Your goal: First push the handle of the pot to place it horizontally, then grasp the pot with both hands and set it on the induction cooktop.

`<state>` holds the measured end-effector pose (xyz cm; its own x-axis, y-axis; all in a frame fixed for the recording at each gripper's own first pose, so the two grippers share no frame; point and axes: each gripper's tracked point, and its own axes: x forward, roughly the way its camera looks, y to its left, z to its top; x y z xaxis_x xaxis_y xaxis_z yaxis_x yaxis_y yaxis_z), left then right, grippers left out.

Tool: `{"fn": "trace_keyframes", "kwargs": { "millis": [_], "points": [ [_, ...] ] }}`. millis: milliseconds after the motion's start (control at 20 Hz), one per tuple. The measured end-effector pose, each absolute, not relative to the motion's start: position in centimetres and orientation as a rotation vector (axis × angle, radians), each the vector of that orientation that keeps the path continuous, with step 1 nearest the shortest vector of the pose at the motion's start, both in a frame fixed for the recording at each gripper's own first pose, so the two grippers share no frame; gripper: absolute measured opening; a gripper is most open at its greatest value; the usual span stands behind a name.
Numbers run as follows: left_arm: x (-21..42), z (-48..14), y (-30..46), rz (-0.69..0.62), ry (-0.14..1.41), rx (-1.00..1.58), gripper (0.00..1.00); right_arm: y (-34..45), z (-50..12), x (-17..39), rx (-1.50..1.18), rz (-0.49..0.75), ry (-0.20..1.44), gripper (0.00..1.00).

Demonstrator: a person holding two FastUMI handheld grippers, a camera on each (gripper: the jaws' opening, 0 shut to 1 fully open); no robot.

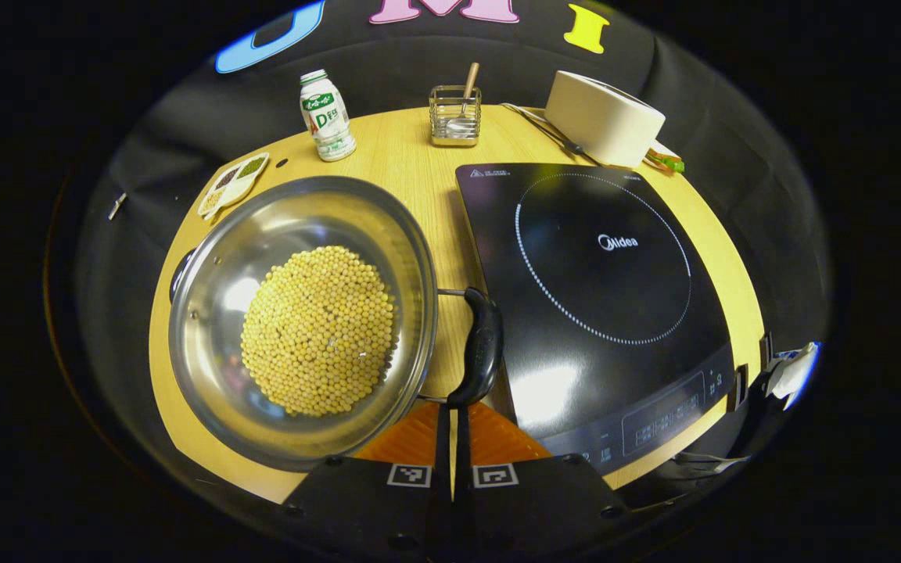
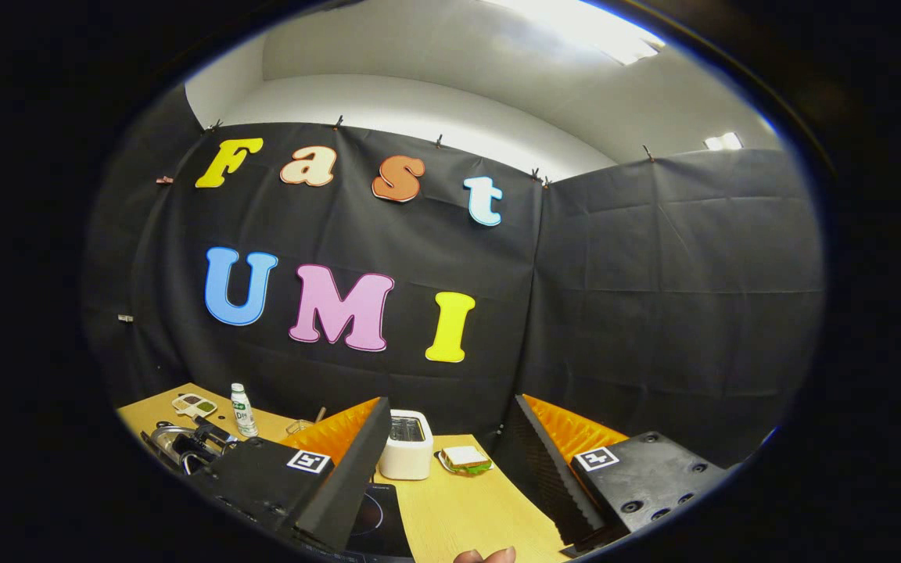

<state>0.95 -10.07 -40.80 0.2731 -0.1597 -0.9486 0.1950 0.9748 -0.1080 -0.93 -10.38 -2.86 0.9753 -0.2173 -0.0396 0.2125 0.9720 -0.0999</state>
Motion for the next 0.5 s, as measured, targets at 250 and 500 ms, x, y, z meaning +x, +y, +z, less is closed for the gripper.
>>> {"fn": "trace_keyframes", "kwargs": {
  "millis": [250, 500],
  "points": [
    [3.8, -41.3, -10.8, -0.21, 1.243, 0.039, 0.05, -11.1, -3.2, -1.1, -0.097, -0.239, 0.064, 0.97],
    [6.0, -41.5, -11.0, -0.204, 1.219, 0.053, 0.05, -10.8, -3.6, -1.2, -0.111, -0.24, 0.081, 0.97]
  ]
}}
